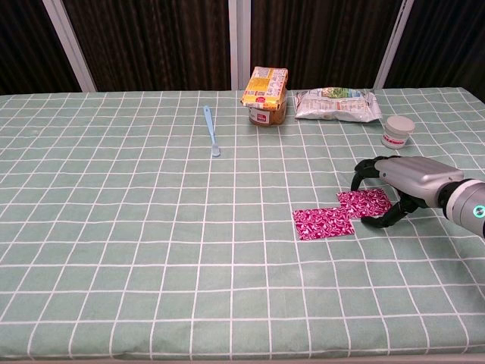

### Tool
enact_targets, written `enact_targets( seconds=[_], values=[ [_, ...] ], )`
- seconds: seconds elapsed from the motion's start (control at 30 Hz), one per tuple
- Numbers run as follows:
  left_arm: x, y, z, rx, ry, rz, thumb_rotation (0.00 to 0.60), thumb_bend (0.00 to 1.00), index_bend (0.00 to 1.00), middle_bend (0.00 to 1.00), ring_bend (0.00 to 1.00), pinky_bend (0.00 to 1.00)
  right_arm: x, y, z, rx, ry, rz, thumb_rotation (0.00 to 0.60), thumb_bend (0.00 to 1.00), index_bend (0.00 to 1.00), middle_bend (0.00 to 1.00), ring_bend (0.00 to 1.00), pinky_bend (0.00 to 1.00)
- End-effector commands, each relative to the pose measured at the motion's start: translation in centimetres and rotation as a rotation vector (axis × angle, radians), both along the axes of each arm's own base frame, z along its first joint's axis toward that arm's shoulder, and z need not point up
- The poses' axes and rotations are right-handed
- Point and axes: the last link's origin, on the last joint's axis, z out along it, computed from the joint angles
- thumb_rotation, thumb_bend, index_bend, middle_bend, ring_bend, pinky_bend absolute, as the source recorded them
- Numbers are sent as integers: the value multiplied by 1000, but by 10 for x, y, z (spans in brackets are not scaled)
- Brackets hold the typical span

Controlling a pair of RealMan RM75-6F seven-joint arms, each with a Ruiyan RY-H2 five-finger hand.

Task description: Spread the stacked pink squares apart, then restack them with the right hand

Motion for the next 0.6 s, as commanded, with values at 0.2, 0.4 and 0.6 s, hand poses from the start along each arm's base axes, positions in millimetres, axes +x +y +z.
enact_targets(
  seconds=[0.2,0.4,0.6],
  values=[
    [-1,-2,1,0,-2,6,600,156,209,146,141,145,-3,3,-4,-25,17,-4,543,211,343,98,0,0],
    [-2,-4,1,5,-4,5,600,156,209,145,141,145,0,2,2,-48,3,3,555,211,347,101,0,0],
    [0,-1,1,3,-5,-5,600,156,209,146,141,145,5,-2,22,-82,-9,26,556,210,336,101,0,0]
  ],
)
